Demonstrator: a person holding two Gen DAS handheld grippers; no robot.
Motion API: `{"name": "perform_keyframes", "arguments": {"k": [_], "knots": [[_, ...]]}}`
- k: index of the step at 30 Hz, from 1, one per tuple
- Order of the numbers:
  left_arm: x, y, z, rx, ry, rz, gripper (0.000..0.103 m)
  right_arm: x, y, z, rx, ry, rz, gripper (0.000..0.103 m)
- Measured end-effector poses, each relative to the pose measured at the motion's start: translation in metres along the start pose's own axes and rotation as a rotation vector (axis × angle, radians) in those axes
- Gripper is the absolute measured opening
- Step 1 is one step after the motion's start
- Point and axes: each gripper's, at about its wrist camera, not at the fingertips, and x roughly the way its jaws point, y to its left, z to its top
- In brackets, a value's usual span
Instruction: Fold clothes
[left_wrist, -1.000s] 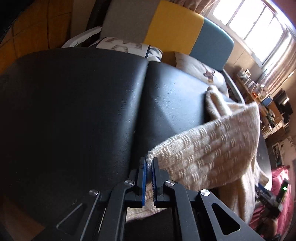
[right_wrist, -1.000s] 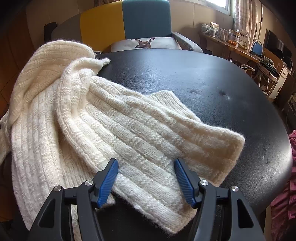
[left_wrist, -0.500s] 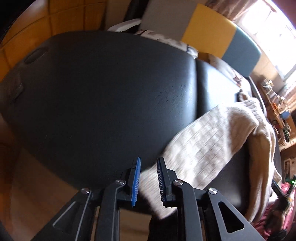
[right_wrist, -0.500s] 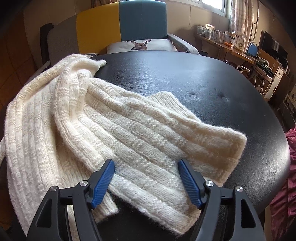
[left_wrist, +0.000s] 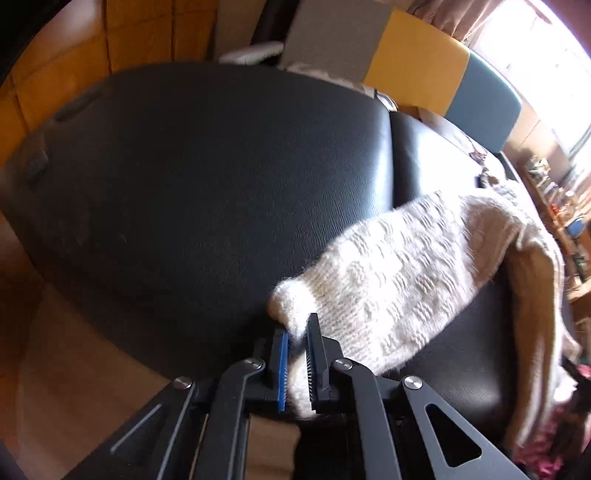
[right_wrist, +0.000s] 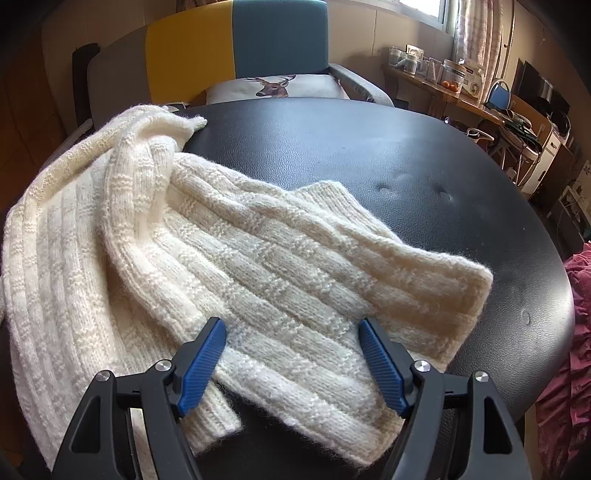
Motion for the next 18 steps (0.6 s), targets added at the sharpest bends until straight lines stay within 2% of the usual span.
{"name": "perform_keyframes", "arguments": {"k": [5, 10, 15, 18], "knots": [[0.014, 0.014, 0.029, -0.042, -0.032, 0.096, 0.008, 0.002, 0.003, 0.004, -0.008, 0.018, -0.006, 0.077], [0.027, 0.031, 0.058, -0.052, -0.039, 0.158, 0.009, 0.003, 0.005, 0.004, -0.009, 0.019, -0.016, 0.077], [0.043, 0.051, 0.091, -0.087, -0.010, 0.189, 0.011, 0.004, 0.005, 0.002, -0.003, 0.013, -0.026, 0.077], [0.033, 0.055, 0.103, -0.118, -0.011, 0.152, 0.013, 0.003, 0.004, 0.000, -0.003, 0.010, -0.023, 0.077]]}}
